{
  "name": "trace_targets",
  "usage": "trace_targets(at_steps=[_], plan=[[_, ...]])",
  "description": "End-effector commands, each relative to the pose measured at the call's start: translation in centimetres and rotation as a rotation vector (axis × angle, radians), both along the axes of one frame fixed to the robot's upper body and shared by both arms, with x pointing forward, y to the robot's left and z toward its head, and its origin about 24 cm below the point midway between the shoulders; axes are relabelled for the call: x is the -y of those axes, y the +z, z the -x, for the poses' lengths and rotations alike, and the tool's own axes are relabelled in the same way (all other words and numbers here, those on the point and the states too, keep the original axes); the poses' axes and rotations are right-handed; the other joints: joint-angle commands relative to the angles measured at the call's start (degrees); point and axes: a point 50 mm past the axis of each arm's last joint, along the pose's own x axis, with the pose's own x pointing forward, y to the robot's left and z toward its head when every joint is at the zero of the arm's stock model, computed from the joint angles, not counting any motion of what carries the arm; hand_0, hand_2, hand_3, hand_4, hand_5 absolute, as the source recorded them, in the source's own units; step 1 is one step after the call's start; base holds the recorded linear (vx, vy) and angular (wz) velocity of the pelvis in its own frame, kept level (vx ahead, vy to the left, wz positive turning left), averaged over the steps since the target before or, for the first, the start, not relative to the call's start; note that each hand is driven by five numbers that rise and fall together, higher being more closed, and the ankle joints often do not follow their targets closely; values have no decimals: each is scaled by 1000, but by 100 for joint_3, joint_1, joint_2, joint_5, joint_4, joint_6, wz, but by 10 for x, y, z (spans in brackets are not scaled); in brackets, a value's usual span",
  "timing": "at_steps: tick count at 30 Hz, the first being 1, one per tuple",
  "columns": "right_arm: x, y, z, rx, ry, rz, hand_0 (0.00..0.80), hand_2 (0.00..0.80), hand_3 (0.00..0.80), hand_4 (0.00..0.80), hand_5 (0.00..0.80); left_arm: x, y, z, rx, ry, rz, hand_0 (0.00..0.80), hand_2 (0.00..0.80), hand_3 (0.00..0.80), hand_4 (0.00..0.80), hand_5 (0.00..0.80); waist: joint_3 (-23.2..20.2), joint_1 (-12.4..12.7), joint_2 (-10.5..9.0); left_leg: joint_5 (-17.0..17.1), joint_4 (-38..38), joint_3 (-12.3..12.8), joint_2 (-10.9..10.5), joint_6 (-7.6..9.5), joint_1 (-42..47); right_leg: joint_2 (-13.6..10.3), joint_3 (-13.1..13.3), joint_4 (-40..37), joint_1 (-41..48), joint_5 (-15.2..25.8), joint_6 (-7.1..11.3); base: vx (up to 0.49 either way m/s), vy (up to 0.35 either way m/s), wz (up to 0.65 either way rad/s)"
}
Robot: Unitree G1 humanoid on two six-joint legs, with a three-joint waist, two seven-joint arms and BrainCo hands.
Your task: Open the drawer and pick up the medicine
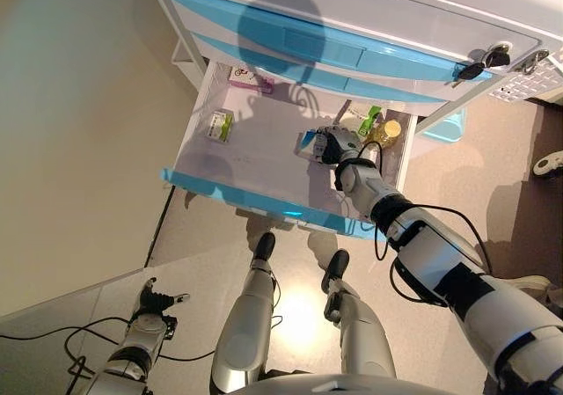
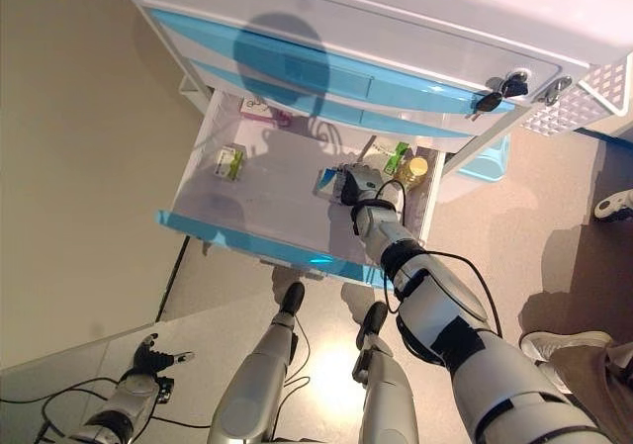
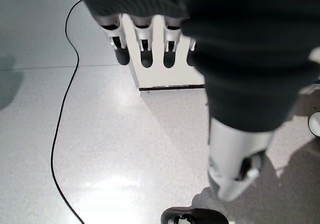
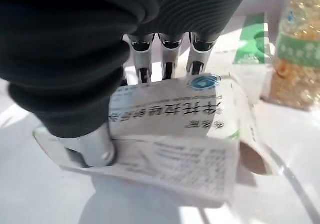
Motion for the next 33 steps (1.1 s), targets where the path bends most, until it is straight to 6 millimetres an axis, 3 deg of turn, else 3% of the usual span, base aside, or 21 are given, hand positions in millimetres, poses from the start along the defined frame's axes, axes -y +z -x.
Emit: trace_targets(at_steps=[1, 23, 27, 33], plan=[[6, -9, 1, -50, -22, 37, 800, 800, 800, 800, 800, -7, 2, 1, 3, 36, -20, 0, 0, 0, 0, 0, 192, 72, 39, 297, -309, -112, -553, 456, -170, -22, 77, 266, 70, -44, 299, 0, 0, 0], [2, -26, 10, -88, 19, 5, 800, 800, 800, 800, 800, -1, -4, 7, -15, 42, 5, 0, 0, 0, 0, 0, 84, -27, 30, 277, -375, -41, -515, 462, -9, -21, 122, 260, 174, -47, 311, 2, 0, 0], [9, -38, 15, -118, 21, 13, 800, 800, 800, 800, 800, 8, -11, 12, -48, 16, 34, 0, 0, 0, 0, 0, -171, -77, 29, 291, -611, 27, -461, 450, 320, -54, 143, 12, 510, 28, 375, 58, 33, -9], [15, -58, 28, -173, 50, 1, 800, 800, 800, 800, 800, 15, -26, 37, -150, 5, 65, 0, 0, 0, 0, 0, -664, -205, -55, 346, -1059, 193, -345, 420, 916, -16, 246, -491, 1095, 184, 482, 82, 31, -12]])
